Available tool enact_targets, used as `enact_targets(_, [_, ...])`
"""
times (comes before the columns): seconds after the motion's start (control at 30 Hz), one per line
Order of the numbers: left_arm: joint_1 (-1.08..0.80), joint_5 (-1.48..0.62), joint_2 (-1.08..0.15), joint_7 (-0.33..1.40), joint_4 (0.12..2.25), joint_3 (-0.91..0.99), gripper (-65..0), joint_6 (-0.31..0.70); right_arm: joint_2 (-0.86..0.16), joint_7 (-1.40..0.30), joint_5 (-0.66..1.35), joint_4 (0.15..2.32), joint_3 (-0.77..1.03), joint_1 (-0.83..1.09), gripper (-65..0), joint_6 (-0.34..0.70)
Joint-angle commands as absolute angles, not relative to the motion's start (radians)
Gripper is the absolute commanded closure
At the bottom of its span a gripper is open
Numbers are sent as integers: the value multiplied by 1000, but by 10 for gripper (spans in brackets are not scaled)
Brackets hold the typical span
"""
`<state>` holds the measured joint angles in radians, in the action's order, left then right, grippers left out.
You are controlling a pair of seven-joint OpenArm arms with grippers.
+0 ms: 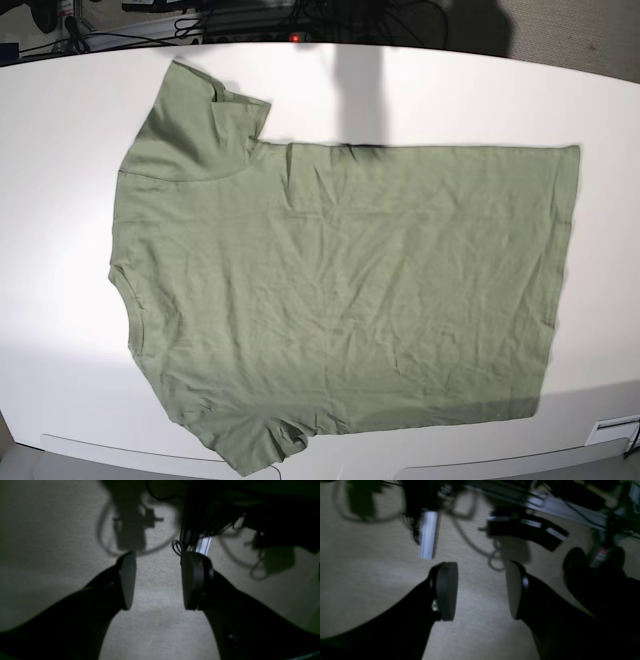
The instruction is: Fold the T-shirt properly
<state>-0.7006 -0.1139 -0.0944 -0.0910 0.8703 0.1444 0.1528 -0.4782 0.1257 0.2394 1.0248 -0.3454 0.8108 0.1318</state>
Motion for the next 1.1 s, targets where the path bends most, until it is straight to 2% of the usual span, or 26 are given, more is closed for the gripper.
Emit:
enact_targets(0.0, [-751, -130, -101, -92, 936, 147, -294, 150, -502, 137, 242, 1077, -326, 862, -316, 134])
enact_targets(0.23, [-997, -140, -101, -38, 1379, 147, -294, 150, -529, 139, 209, 1429, -202, 1091, -316, 134])
enact_targets(0.33, [-1057, -139, -105, -36, 1528, 147, -294, 150, -529, 138, 129, 1520, -162, 1101, -316, 134])
enact_targets(0.47, [-1094, -138, -143, 4, 1677, 147, -294, 150, -529, 137, 130, 1617, -124, 1101, -316, 135])
enact_targets(0.67, [-1097, -127, -190, 87, 1787, 148, -294, 150, -529, 137, 83, 1757, -97, 1096, -316, 134])
enact_targets(0.87, [-1097, -49, -189, 93, 1821, 150, -294, 150, -529, 136, -1, 1887, -97, 1096, -316, 134])
enact_targets(1.07, [-1098, -23, -190, 184, 1870, 150, -294, 150, -529, 135, -2, 1979, -97, 1095, -316, 134])
